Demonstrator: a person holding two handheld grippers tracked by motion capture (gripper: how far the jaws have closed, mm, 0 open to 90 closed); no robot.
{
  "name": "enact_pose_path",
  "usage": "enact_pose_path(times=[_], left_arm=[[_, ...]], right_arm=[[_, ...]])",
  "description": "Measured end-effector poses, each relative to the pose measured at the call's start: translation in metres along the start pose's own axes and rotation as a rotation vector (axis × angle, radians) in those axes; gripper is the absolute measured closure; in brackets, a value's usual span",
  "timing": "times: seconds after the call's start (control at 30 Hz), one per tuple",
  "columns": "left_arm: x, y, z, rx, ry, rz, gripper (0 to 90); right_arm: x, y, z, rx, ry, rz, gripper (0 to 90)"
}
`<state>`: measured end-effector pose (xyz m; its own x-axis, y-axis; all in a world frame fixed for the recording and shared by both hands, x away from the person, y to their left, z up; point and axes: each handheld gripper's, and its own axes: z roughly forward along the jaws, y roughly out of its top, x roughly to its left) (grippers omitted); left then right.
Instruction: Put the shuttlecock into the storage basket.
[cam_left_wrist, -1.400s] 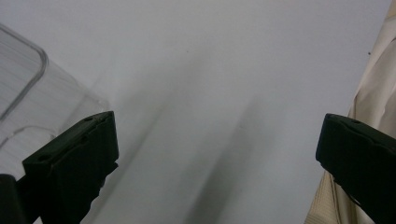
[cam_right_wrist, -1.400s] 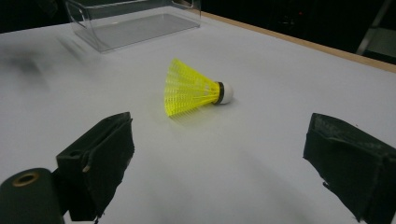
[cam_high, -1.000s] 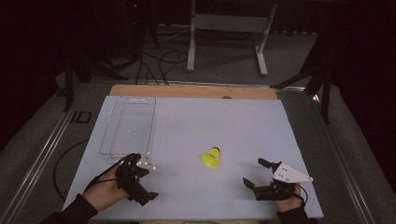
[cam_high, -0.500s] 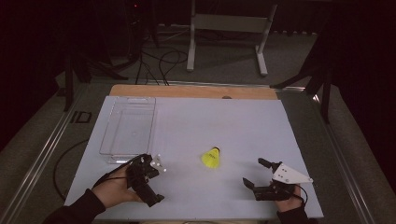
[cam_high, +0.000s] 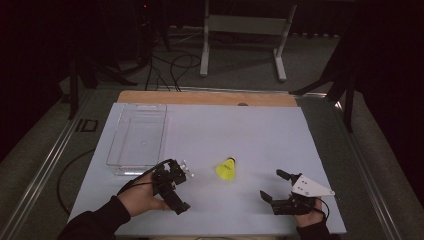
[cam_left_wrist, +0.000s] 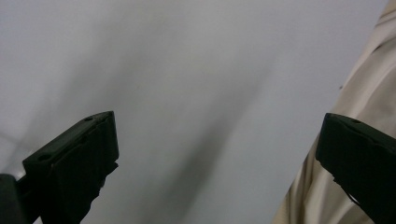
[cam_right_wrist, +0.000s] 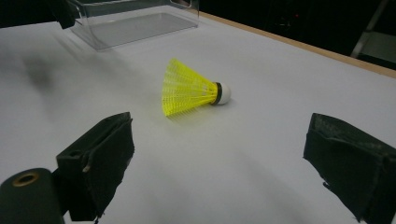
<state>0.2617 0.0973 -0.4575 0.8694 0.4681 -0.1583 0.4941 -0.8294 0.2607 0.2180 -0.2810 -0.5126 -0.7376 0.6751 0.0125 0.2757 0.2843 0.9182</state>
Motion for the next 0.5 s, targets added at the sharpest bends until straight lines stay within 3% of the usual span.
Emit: enact_pose_path(times=[0.13,0.5], left_arm=[[0.001,0.01,0.003,0.003,-0.007,-0.009,0.0],[-0.003,0.037,0.008,-0.05,-0.001,-0.001,0.3]], right_arm=[[0.0,0.0,0.0,0.0,-0.001,-0.001,8.3],[0.0,0.0,0.001,0.002,0.002,0.008,8.4]])
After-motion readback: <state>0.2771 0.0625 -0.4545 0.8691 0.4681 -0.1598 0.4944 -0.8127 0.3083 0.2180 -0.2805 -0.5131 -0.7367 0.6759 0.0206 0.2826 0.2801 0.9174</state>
